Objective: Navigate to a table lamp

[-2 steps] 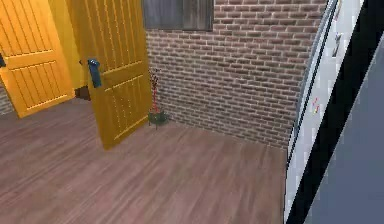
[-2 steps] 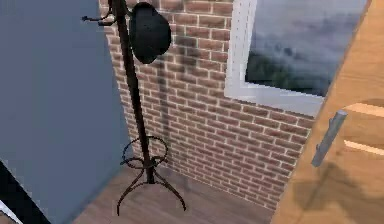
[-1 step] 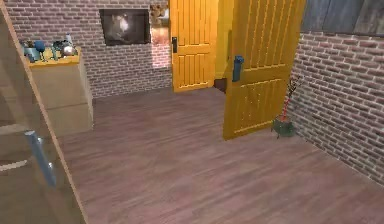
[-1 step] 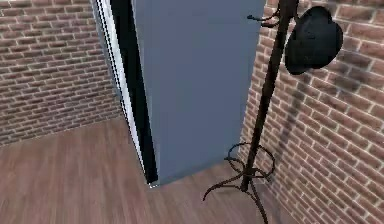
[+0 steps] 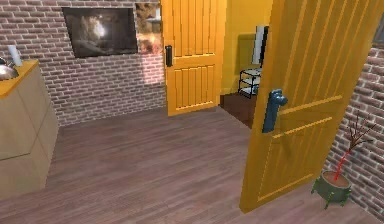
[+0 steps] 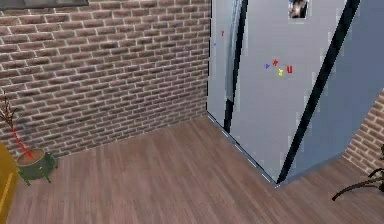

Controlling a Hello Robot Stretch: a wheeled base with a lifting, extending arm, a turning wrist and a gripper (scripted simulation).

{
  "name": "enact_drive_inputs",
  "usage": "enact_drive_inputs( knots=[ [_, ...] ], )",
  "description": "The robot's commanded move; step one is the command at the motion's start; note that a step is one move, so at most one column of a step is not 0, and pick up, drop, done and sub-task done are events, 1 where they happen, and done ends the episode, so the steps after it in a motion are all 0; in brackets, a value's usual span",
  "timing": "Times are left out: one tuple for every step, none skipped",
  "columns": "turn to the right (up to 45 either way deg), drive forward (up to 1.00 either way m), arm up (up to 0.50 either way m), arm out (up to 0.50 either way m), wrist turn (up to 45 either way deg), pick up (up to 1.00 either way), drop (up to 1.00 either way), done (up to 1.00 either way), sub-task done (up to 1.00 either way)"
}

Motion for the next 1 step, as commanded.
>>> enact_drive_inputs(
  knots=[
    [-3.0,0.00,0.00,0.00,0.0,0.00,0.00,0.00,0.00]
  ],
)
